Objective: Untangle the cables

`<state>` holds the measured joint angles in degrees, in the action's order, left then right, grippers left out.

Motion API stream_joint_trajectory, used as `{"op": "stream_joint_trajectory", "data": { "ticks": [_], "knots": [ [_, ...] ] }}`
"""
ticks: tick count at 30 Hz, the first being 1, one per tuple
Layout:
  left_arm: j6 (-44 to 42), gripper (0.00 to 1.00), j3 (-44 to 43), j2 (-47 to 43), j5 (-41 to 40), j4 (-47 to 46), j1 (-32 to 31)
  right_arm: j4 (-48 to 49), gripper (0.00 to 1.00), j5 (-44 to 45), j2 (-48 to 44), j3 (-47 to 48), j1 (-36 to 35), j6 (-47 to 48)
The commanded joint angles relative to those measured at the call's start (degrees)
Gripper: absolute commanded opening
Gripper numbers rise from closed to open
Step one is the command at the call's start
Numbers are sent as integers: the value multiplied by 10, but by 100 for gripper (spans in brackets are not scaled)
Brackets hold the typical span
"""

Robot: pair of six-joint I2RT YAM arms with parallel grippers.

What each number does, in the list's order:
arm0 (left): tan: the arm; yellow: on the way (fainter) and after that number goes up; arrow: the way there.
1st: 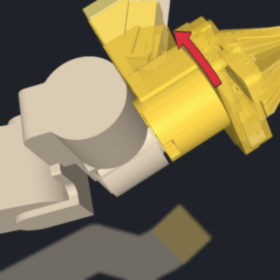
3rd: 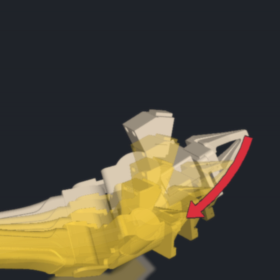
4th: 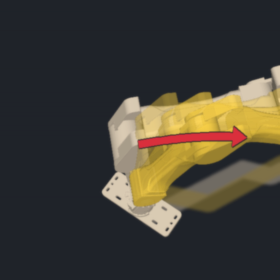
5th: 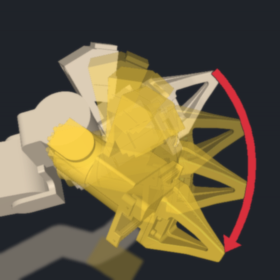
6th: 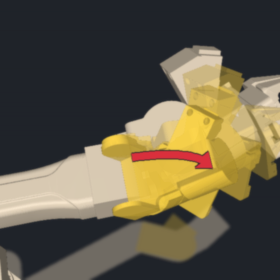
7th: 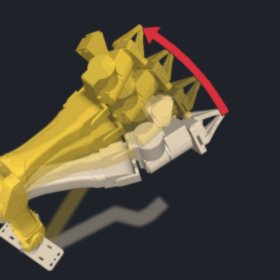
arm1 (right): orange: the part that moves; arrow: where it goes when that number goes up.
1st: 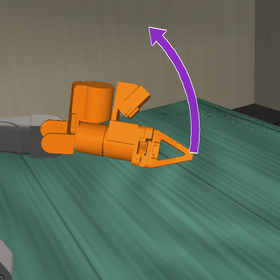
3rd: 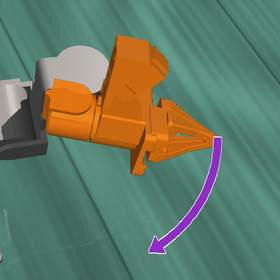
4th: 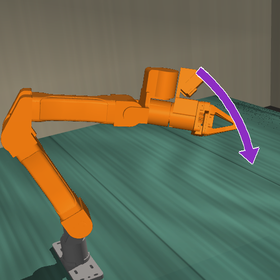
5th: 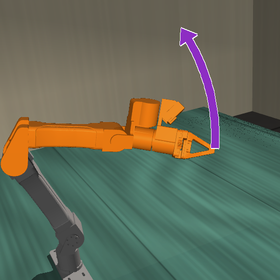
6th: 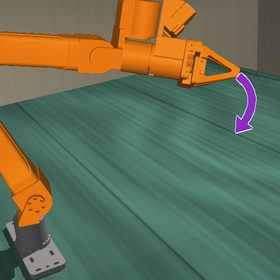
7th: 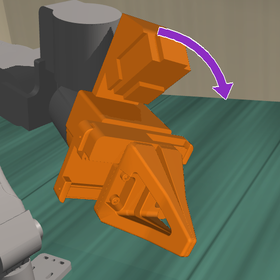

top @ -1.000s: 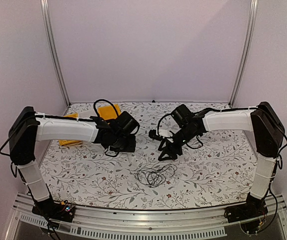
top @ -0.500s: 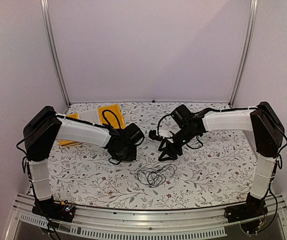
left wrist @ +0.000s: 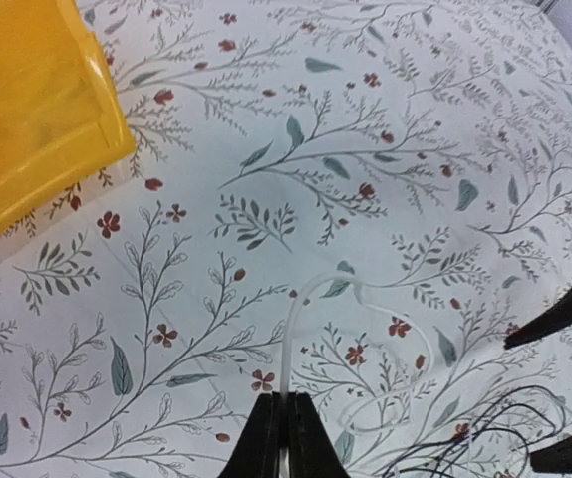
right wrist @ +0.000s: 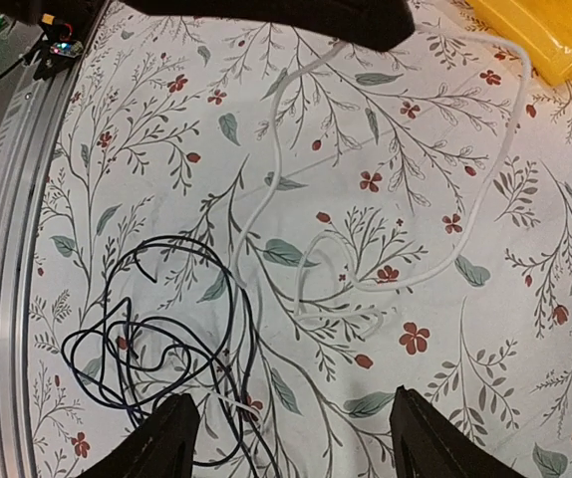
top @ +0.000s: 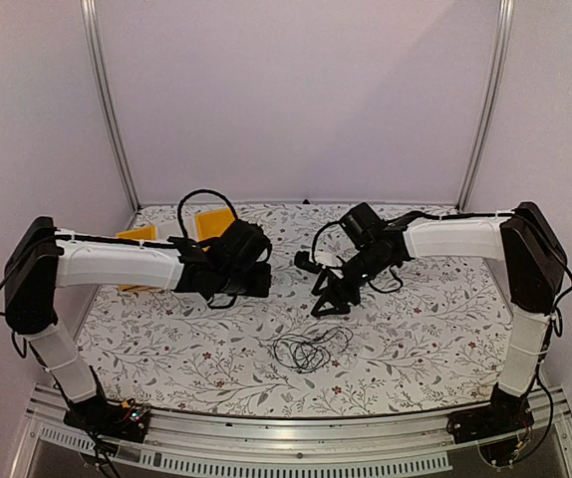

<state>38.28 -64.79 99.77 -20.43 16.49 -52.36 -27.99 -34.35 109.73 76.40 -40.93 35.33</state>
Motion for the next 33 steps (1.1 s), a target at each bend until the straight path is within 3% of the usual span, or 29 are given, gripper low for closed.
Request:
{"op": "stream_joint_trajectory", "data": {
  "ticks": [1,8,16,20,22,28,33],
  "knots": [
    [-62,0,42,-85,-23,-127,-12,30,72,-48,-22,19,4,-60],
    [-84,0,50,-151,-15,-148,-11,39,73,-35,-18,17,4,-87],
    [-136,0,-40,-215,-113,-8,13,31,73,-18,-8,16,4,-65],
    [-92,0,-104,-222,-134,130,88,23,73,-16,-8,19,4,-55],
    [-95,0,-108,-239,-136,154,124,21,73,-16,-8,19,4,-53],
    [-133,0,-74,-282,-103,135,234,18,73,-6,-4,18,4,-43],
    [-141,0,-42,-268,-50,96,314,15,73,-9,-2,19,4,-40]
  ]
}}
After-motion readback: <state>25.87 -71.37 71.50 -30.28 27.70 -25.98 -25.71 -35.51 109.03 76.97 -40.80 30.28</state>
